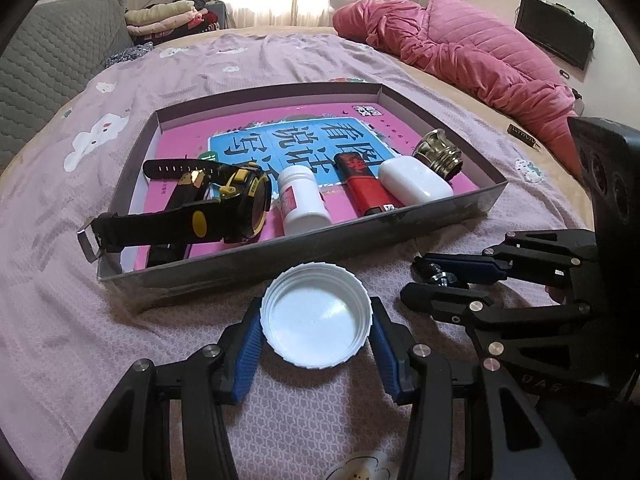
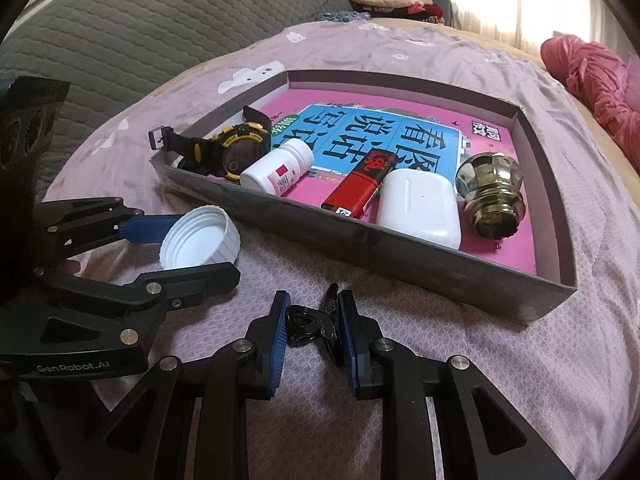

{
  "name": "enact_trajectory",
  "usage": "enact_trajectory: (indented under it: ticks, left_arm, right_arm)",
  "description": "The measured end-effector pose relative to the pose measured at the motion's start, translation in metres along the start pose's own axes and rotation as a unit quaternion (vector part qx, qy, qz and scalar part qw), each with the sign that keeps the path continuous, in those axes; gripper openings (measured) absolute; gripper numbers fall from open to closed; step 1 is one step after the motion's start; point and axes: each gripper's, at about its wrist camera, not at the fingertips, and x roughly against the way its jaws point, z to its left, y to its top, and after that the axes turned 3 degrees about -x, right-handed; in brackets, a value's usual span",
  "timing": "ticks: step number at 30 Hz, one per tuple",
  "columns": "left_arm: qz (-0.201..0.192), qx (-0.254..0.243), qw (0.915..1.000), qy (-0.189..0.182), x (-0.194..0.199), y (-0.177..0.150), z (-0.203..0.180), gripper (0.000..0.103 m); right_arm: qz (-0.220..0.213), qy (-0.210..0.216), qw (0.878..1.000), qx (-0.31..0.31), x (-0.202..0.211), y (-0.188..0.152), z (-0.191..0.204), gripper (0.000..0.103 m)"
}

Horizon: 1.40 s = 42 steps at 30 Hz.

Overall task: Organize rigid objects
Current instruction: 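Lift and carry the bottle cap toward the tray while right tool carries the black clip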

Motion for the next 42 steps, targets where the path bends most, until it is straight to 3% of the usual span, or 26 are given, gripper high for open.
enact_trajectory:
  ticks: [32,42]
  left_arm:
    - [-0.029,-0.002,0.9996,-0.006,0.022,0.001,-0.003,0.05]
    - [-0.066,0.003,0.9978,-0.01,0.036,0.005,-0.002,0.05]
  right_arm:
    - [-0.017,0.005,1.0,-0.01,0.042,-0.012,0.003,0.024]
    - [-0.045,0.01,0.999,-0.017,0.056,-0.008,0.002,0.024]
